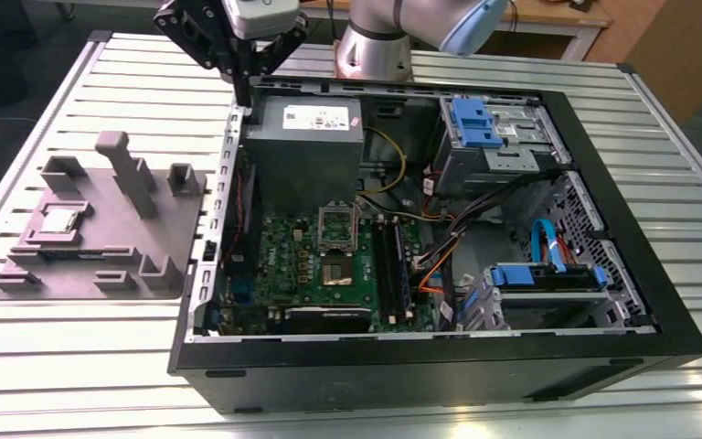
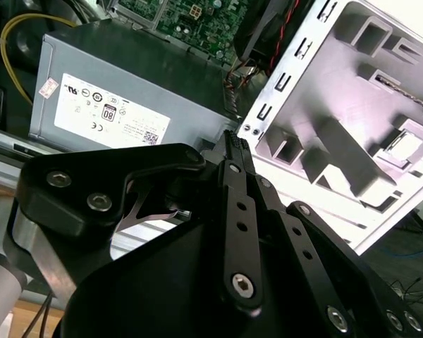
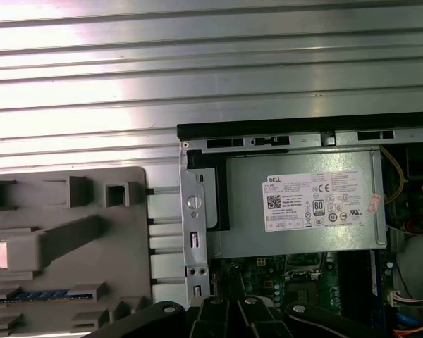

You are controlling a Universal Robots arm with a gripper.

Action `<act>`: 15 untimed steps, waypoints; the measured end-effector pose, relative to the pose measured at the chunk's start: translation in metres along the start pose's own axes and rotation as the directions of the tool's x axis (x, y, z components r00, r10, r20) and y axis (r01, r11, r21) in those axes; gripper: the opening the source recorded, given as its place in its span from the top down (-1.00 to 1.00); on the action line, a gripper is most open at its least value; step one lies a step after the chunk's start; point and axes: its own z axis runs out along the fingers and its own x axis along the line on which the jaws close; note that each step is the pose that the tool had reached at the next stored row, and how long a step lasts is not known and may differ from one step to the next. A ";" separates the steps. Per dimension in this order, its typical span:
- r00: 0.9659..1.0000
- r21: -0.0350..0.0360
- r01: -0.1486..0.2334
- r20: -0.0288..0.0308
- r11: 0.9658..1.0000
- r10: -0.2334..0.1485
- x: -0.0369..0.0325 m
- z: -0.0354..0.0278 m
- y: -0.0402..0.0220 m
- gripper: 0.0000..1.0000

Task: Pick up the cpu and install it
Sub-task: 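Reach for the cpu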

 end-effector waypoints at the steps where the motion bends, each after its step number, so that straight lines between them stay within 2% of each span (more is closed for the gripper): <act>1: 1.000 0.000 0.000 0.000 1.000 0.000 0.0003 0.0000 0.0000 0.80; 15: 1.000 0.000 0.000 0.000 1.000 0.000 0.0051 0.0003 -0.0004 0.80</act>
